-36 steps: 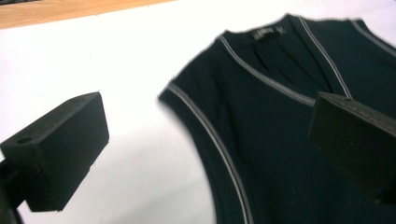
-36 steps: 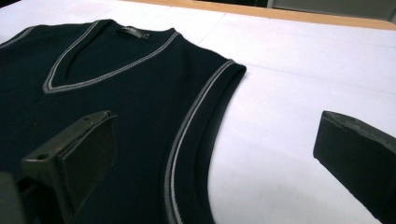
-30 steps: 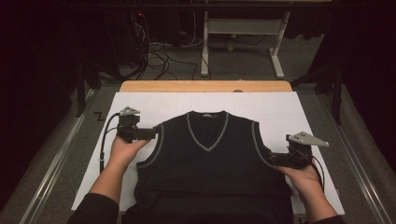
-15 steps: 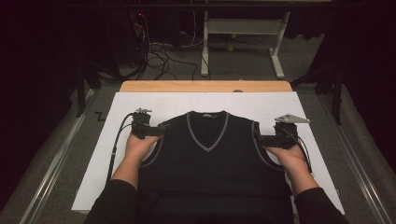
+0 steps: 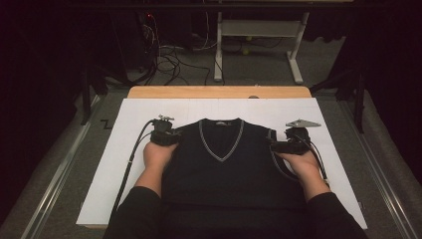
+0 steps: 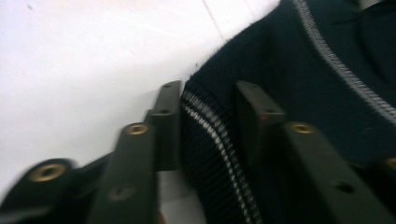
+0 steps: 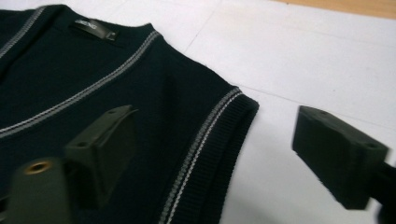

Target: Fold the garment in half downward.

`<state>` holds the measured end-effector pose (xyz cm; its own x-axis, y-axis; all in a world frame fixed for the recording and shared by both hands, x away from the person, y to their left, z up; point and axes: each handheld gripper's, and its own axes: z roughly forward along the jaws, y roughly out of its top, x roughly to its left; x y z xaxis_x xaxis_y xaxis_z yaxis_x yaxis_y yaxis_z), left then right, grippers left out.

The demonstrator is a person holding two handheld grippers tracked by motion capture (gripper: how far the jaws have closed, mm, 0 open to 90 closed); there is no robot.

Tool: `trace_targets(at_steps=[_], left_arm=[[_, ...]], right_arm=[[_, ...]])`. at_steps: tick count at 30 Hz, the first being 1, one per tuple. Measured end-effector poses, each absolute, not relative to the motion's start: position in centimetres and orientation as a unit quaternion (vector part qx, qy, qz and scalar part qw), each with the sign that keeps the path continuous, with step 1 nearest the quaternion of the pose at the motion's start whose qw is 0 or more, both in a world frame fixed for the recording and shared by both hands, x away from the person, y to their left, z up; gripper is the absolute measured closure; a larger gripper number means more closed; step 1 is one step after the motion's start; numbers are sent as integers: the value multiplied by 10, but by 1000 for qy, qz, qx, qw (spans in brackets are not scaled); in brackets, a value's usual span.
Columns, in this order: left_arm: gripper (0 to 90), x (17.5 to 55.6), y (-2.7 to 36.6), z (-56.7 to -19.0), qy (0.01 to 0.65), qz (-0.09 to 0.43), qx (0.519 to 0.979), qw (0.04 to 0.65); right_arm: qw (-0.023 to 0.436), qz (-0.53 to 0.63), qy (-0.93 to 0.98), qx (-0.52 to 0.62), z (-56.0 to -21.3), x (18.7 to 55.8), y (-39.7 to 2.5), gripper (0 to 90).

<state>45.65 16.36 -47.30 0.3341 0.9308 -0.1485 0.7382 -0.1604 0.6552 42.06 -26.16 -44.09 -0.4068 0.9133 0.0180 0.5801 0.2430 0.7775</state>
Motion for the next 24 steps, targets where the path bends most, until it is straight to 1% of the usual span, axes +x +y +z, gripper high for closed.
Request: trace_targets(at_steps=[2,4,6,8,9,12,14,16,18,19,21,24], left_arm=[[661,452,164,-474,562,139,740,343],[670,449,165,-475,564,132,736,350],[677,447,166,-474,567,124,732,355],[677,446,166,-474,565,125,734,356],[677,446,165,-474,564,127,735,355],[677,445,165,-474,562,130,736,354],[677,445,165,-474,560,131,737,354],[683,443,165,-473,558,133,739,354],[684,441,164,-472,553,140,743,351],[685,441,164,-472,552,142,744,350],[689,440,164,-470,554,141,741,353],[690,439,167,-464,554,144,736,361]], right_arm=[[220,361,754,503,-445,427,-261,227],[212,361,751,511,-450,435,-259,281],[207,358,739,532,-456,443,-258,306],[187,343,739,550,-463,453,-256,311],[187,339,739,552,-465,456,-255,320],[209,331,738,549,-469,461,-250,366],[226,314,750,537,-469,461,-245,437],[222,311,757,530,-467,462,-242,540],[215,308,764,524,-465,463,-241,621],[210,308,766,524,-464,463,-240,680],[205,312,770,518,-464,463,-239,760],[209,307,777,509,-463,461,-236,785]])
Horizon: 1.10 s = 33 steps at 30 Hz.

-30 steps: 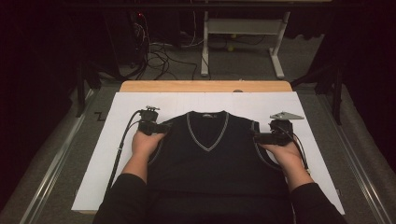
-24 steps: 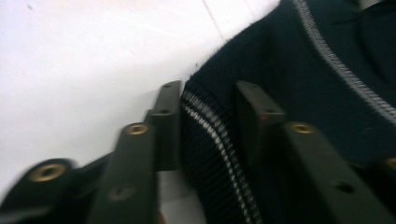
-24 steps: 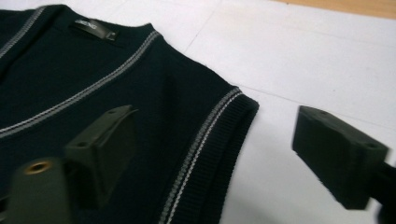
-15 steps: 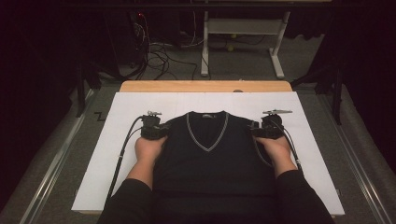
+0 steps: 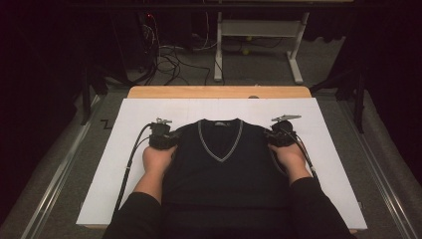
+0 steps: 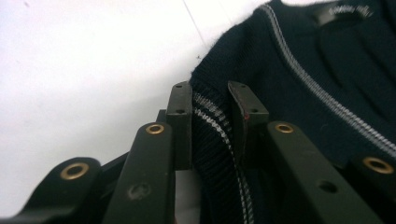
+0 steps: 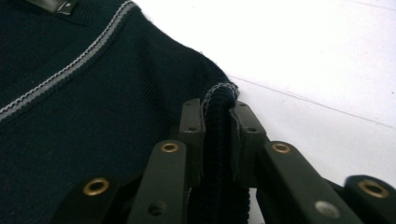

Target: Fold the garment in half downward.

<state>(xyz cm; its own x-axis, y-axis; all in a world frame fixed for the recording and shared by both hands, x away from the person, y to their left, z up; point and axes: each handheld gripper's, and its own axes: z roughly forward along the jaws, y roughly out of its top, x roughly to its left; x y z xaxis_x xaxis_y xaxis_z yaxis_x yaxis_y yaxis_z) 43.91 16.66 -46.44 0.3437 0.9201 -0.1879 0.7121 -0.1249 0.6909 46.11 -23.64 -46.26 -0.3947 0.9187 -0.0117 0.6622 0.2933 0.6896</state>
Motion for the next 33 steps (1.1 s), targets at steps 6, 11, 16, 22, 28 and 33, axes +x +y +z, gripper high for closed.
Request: trace_targets(at_steps=[6,11,16,22,28,33], left_arm=[[696,437,178,-446,555,165,715,392],[696,438,181,-424,537,195,714,404],[695,441,183,-401,524,222,706,421],[696,448,184,-376,511,249,697,436],[697,453,188,-351,509,264,685,450],[697,454,190,-331,499,284,681,455]], right_arm=[[236,334,765,498,-444,453,-243,791],[266,364,749,486,-422,449,-247,791],[291,394,727,482,-401,447,-252,791],[312,412,712,475,-375,451,-255,791],[335,423,704,461,-346,455,-252,791],[352,437,690,456,-322,455,-252,792]])
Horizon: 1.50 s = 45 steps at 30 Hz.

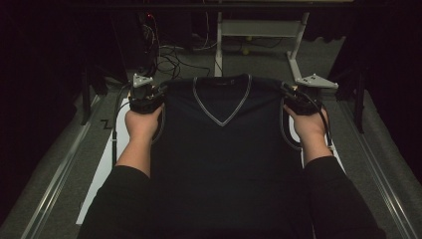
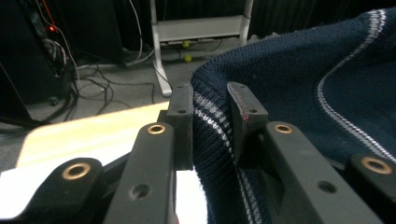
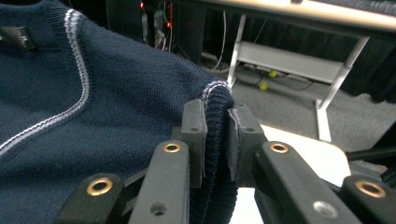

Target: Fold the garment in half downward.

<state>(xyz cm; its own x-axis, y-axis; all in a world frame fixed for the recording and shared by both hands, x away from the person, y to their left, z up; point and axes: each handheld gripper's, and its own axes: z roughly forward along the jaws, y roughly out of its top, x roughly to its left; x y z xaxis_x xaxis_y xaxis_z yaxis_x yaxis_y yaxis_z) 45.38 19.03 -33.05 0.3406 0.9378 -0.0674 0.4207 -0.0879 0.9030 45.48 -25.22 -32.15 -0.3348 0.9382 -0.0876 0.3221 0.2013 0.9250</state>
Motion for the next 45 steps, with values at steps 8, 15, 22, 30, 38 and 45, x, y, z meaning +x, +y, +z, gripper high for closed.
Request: trace_targets(at_steps=[8,15,22,30,38,45], left_arm=[[697,459,189,-295,488,311,671,463],[702,460,186,-260,469,339,666,471],[703,462,182,-246,468,356,668,456],[701,464,184,-291,480,319,682,451],[700,443,188,-328,496,276,687,453],[700,413,191,-350,483,261,692,468]], right_arm=[[366,474,660,453,-286,453,-251,793],[386,484,647,445,-260,453,-257,794],[381,504,636,443,-236,453,-262,794],[364,482,658,450,-270,458,-259,794],[349,475,670,451,-307,442,-259,793],[344,483,675,438,-329,409,-263,793]])
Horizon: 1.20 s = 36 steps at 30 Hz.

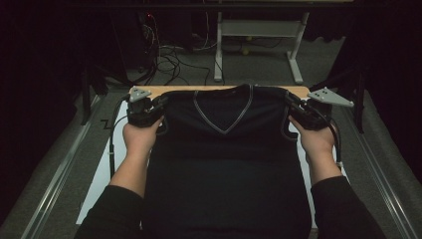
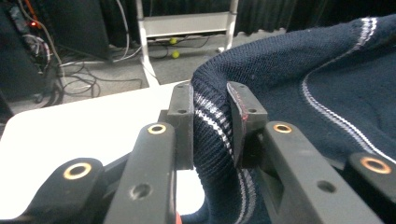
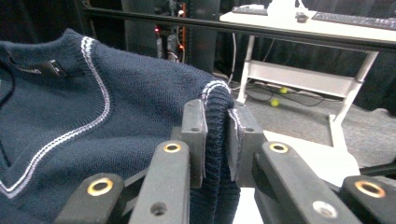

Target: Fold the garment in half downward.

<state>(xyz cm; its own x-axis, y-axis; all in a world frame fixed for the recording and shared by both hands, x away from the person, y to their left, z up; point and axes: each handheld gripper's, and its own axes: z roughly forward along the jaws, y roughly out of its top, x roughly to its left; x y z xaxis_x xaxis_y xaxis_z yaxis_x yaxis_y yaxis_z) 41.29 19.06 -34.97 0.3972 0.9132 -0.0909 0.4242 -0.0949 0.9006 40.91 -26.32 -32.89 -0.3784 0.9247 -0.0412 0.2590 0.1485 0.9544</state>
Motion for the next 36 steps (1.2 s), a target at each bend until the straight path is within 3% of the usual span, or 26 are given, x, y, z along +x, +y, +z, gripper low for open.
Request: trace_targets(at_steps=[18,36], left_arm=[[700,290,195,-401,427,243,722,488],[697,226,205,-432,410,210,755,466]], right_arm=[[322,499,695,405,-376,297,-280,792],[288,499,702,419,-417,221,-287,792]])
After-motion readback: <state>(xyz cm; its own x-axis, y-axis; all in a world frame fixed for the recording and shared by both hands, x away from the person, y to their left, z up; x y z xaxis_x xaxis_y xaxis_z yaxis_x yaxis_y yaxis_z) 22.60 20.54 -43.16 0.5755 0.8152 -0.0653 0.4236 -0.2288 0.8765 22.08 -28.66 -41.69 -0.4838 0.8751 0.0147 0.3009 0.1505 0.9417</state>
